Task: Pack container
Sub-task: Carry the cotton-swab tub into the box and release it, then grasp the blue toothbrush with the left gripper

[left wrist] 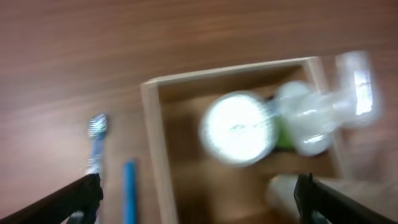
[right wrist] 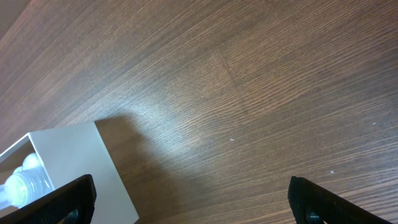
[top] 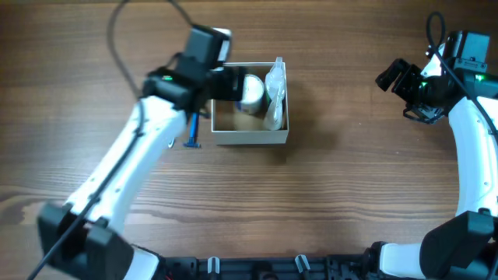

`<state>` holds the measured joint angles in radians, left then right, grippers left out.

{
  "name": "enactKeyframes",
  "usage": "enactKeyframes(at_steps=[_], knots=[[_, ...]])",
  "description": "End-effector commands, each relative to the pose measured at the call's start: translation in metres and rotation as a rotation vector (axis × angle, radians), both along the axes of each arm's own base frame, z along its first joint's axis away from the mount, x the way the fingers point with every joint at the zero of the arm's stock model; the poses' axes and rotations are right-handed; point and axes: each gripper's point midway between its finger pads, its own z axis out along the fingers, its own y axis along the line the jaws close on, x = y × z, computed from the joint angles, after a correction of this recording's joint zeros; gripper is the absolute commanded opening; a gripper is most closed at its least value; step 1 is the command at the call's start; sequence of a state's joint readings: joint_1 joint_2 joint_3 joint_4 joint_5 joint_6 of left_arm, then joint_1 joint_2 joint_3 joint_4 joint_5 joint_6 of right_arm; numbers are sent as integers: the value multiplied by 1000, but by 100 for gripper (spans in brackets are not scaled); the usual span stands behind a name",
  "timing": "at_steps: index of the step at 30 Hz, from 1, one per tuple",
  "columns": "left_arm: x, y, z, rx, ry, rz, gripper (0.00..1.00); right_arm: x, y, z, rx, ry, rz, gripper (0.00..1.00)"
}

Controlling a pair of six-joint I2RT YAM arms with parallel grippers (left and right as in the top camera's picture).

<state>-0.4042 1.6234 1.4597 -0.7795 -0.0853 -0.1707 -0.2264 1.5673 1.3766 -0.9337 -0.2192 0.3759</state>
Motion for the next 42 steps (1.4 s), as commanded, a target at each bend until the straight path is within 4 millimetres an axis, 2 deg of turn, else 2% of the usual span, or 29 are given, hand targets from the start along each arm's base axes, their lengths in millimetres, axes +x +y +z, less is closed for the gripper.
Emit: enactKeyframes(at_steps=[1,3,6,8,10,12,17,23,24,26,27,28,29,33,35,39,42], knots=[[-4,65,-15,22,102,203,100,2,-3,-2,-12,4,1,100],[-13,80,-42,0,214,234,99,2,-3,-2,-12,4,1,100],[-18,90,-85,-22,351,258,87,2,-3,-2,-12,4,1,100],[-17,97,-107,-3,403,275,85,2,-3,-2,-12,4,1,100],[-14,108,-133,32,450,306,79,2,-3,-2,-12,4,1,100],[-12,117,-149,61,470,328,73,2,-3,-2,-12,4,1,100],[-8,129,-184,109,517,302,70,2,-3,-2,-12,4,1,100],[4,129,-204,120,499,264,50,2,-3,-2,-12,3,1,100],[5,129,-205,120,497,263,46,2,-3,-2,-12,4,1,100],[6,129,-206,119,497,264,31,2,-3,-2,-12,4,1,100],[5,129,-206,119,498,264,21,2,-3,-2,-12,4,1,100],[4,129,-206,122,500,263,7,2,-3,-2,-12,4,1,100],[3,130,-206,129,504,249,4,2,-3,-2,-12,4,1,100],[-2,141,-195,195,504,249,4,2,-3,-2,-12,4,1,100],[1,140,-177,185,466,252,4,2,-3,-2,-12,4,1,100],[1,131,-124,156,364,247,4,2,-3,-2,-12,3,1,100],[-7,100,-77,94,270,179,4,2,-3,-2,-12,4,1,100]])
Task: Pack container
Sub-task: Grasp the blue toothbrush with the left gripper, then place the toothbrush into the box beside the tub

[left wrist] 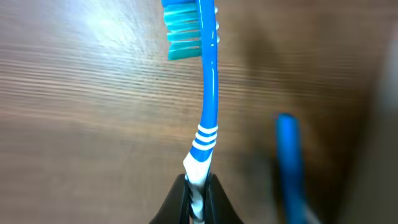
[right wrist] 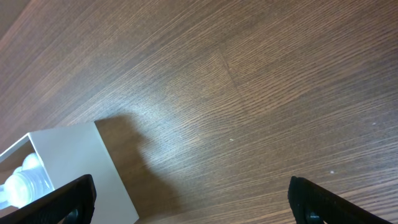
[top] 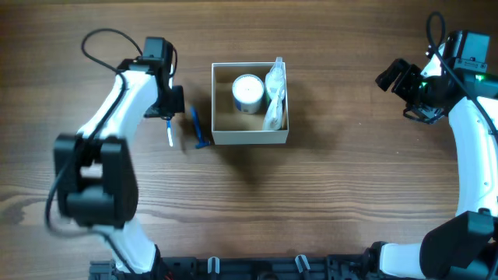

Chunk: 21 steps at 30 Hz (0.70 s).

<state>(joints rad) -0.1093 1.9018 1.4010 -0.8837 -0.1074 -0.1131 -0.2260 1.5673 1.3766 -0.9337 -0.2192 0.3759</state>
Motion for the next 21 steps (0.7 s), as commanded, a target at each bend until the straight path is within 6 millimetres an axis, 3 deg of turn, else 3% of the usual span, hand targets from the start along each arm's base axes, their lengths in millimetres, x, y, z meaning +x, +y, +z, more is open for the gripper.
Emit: enactKeyframes(at_steps=[1,2,4,8,14,16,17,19,21], knots=[[-4,-46,83,-84,-204,-88,4,2,-3,-2,-12,4,1,100],[-7,-84,114,-130,-310,-146,4,2,-3,-2,-12,4,0,100],[-6,-110,123,-152,-358,-200,4,2,-3,-2,-12,4,1,99],[17,-143,112,-156,-429,-188,4,2,-3,-2,-12,4,1,100],[27,-146,61,-132,-339,-158,4,2,-3,-2,-12,4,1,100],[27,-142,50,-121,-312,-152,12,2,-3,-2,-12,4,1,99],[28,-141,48,-119,-307,-149,24,2,-3,-2,-12,4,1,100],[25,-139,47,-116,-297,-148,26,2,-3,-2,-12,3,1,100],[19,-137,61,-116,-296,-148,27,2,-3,-2,-12,4,1,100]])
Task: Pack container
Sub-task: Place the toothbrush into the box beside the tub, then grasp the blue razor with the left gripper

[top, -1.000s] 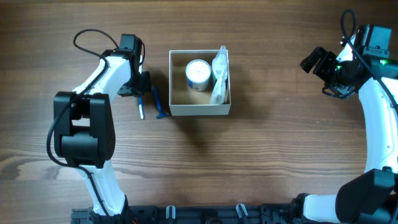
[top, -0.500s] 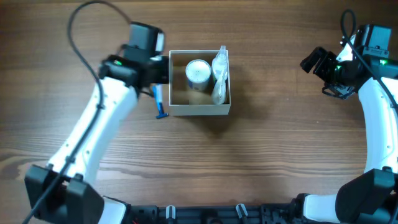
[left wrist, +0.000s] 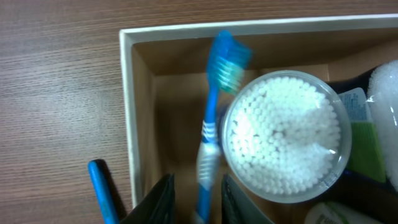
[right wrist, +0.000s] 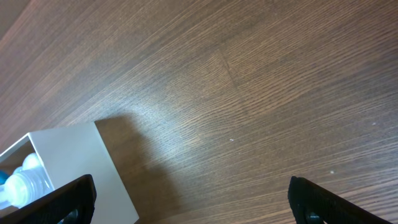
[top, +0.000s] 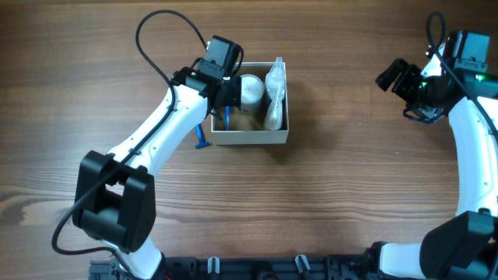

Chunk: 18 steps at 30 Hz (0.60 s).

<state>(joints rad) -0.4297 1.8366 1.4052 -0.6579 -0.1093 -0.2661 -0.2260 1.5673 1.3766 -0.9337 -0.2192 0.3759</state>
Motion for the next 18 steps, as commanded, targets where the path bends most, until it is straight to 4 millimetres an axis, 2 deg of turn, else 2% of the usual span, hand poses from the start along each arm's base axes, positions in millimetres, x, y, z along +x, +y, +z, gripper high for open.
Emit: enactKeyframes(at_steps=[1,3,4,7,9,12,13,18], knots=[[-6,10,23,6,-14,27,30,2,-3,-2,-12,4,0,100],[-13,17,54,-14,-61,34,45,2,-3,-2,-12,4,0,100],[-15,21,64,-20,-78,41,48,2,-3,-2,-12,4,1,100],[-16,44,71,11,-80,93,54,2,-3,-2,-12,4,1,100],[-18,64,57,44,-27,137,58,2,-3,-2,-12,4,1,100],[-18,87,22,58,65,232,62,2,-3,-2,-12,4,0,100],[-18,93,2,50,112,271,62,2,-3,-2,-12,4,1,100],[-26,84,-58,-7,292,261,57,2,-3,-2,-12,4,0,100]])
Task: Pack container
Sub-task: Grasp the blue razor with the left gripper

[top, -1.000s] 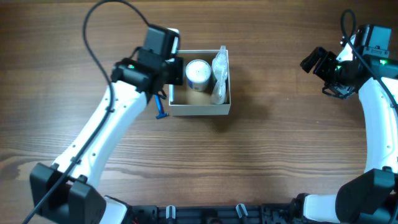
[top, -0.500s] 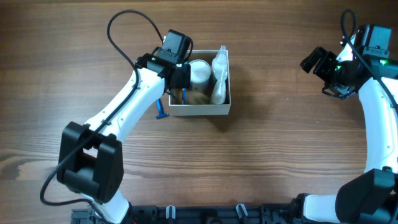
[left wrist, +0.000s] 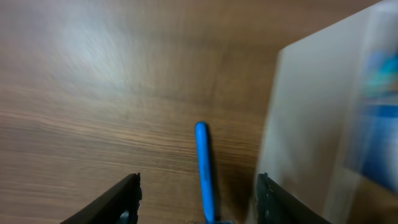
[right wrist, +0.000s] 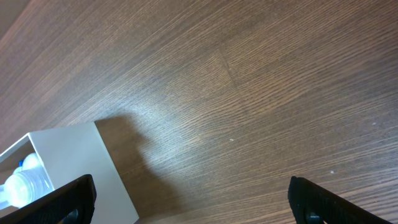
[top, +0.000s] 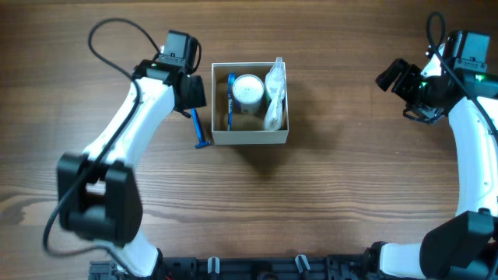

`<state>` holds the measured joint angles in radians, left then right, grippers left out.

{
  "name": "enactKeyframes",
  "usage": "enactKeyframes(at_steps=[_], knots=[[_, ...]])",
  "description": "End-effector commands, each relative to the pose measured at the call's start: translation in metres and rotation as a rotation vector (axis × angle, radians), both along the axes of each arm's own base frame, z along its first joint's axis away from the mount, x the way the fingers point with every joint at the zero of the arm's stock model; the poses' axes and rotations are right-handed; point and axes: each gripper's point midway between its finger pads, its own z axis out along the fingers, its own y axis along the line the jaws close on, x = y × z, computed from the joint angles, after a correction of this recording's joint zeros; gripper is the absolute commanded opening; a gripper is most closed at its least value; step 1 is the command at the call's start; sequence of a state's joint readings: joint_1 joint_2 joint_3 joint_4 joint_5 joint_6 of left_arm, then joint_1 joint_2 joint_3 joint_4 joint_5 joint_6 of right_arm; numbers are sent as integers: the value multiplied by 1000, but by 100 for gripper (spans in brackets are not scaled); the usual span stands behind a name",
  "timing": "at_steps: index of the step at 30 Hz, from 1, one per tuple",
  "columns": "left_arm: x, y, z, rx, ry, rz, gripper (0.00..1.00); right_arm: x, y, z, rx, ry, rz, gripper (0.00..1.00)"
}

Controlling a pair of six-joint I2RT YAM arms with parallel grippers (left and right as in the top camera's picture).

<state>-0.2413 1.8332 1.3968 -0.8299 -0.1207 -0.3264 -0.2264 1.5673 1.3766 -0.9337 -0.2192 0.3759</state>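
The white box point(top: 249, 139) stands at the table's upper middle. Inside it lie a blue toothbrush point(top: 231, 99), a round tub of cotton swabs point(top: 248, 90) and a clear bottle point(top: 275, 97). A blue stick-shaped item point(top: 198, 128) lies on the table against the box's left side. My left gripper point(top: 191, 92) hangs open just left of the box. In the left wrist view the blue item point(left wrist: 203, 168) runs between the wide-apart fingers of the left gripper point(left wrist: 198, 200), with the box wall point(left wrist: 311, 124) to its right. My right gripper point(top: 393, 78) is open and empty far to the right.
The right wrist view shows bare wood with a corner of the box point(right wrist: 68, 168) at lower left, and the right gripper point(right wrist: 193, 202) holds nothing. A black cable loops above the left arm point(top: 117, 35).
The toothbrush was between my left gripper's fingers over the box; now it lies inside the box. The left gripper is open and has moved left, outside the box, over the blue item.
My left gripper was first open above the box, with the toothbrush and blue item on the table to its left. Then it was shut on the toothbrush beside the box, then over the box with it. Now the toothbrush lies in the box. The right arm stayed still.
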Motion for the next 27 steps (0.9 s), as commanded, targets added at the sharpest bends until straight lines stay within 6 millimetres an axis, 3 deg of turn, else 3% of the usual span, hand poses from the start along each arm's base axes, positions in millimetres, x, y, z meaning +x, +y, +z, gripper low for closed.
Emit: enactKeyframes(at_steps=[1,7,14,17,20,24,26,27], knots=[[-12,-9,-51,-66,144,42,57,2,-3,-2,-12,4,1,100],[-23,-13,-92,-80,254,60,50,2,-3,-2,-12,3,1,100],[-26,-12,-100,-74,276,62,18,2,-3,-2,-12,4,1,100],[-26,-11,-96,-74,271,64,11,2,-3,-2,-12,4,1,100],[-18,0,-68,-83,234,90,8,2,-3,-2,-12,4,1,100],[-6,2,2,-115,109,90,7,2,-3,-2,-12,4,1,100],[-6,-7,34,-133,30,63,6,2,-3,-2,-12,4,1,100],[-7,-27,68,-157,-67,2,6,2,-3,-2,-12,4,1,100]])
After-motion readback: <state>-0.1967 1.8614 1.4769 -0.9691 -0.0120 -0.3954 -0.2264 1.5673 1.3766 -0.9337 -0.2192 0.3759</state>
